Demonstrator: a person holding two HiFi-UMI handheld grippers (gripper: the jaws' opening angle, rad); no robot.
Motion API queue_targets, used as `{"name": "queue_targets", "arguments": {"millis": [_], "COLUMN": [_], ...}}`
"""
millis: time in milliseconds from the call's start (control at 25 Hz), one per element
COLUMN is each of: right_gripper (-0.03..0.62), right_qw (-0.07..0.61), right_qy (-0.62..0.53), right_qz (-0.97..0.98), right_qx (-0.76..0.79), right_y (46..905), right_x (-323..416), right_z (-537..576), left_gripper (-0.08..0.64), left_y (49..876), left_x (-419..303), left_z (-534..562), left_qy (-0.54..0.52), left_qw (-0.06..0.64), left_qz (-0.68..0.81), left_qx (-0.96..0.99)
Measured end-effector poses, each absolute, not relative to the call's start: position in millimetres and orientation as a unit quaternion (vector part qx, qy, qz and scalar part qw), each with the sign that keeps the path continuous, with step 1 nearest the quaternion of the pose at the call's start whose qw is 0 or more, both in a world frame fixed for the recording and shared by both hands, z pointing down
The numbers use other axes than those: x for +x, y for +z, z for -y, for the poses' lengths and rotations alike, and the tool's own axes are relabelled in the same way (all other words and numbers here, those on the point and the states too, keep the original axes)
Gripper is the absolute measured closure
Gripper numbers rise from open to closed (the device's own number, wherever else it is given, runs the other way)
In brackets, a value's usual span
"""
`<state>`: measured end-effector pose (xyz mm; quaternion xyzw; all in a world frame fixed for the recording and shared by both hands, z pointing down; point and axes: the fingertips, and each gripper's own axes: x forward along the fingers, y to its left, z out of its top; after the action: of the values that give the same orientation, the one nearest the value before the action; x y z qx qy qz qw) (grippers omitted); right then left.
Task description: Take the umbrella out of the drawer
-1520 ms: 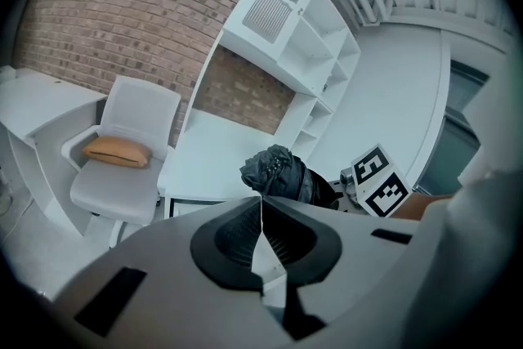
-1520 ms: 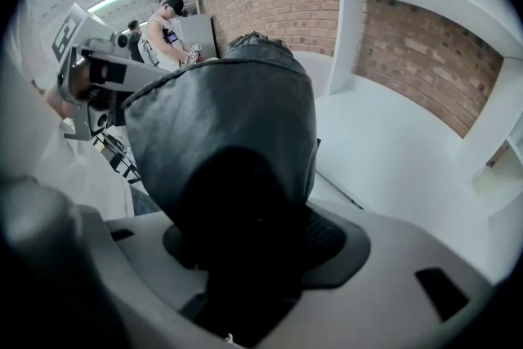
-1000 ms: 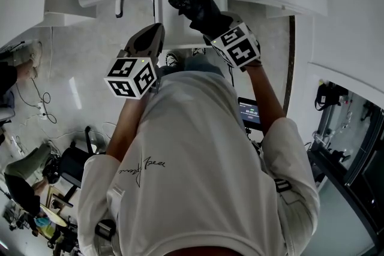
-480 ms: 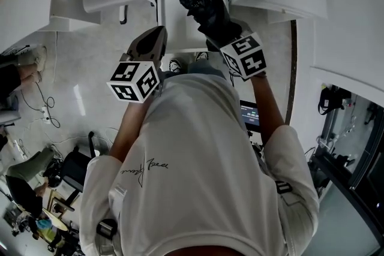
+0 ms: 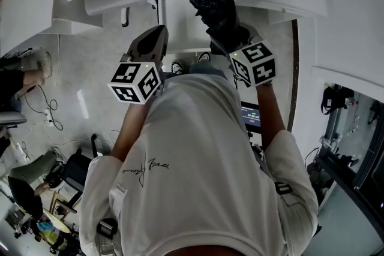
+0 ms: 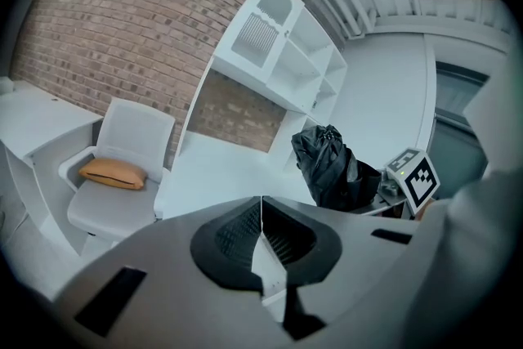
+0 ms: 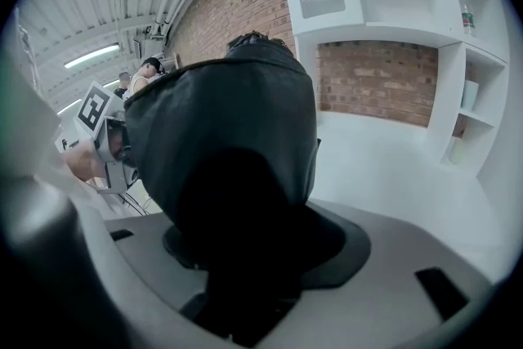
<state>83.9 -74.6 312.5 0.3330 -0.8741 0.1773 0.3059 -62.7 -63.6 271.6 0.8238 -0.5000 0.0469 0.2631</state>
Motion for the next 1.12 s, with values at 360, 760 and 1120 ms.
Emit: {"name": "queue_targets", "arguments": {"millis": [360,760,1120], "right_gripper": [0.348,0.348,0.348], "right_qw": [0.271,0.225,0.187], "right_qy": [0.173,0.193,0.182], "right_qz": [0.878,0.883,0.890], "right_qx": [0.354,0.363,0.374], "right_y": [288,270,244], "right_x": [92,95,108], "right_z": [61,53,42], "left_gripper": [0.543,0.543,0.543], "left_y": [259,258,243], "left_x": [-62,-68,-59], "left_z": [56,49,41], "left_qy": [0.043,0.038,0.014], "left_qw": [0.253,0.253,0.252], "left_qz": [0.500,0.499,0.491], "left_qx": [0.827,0.828,0.834]}}
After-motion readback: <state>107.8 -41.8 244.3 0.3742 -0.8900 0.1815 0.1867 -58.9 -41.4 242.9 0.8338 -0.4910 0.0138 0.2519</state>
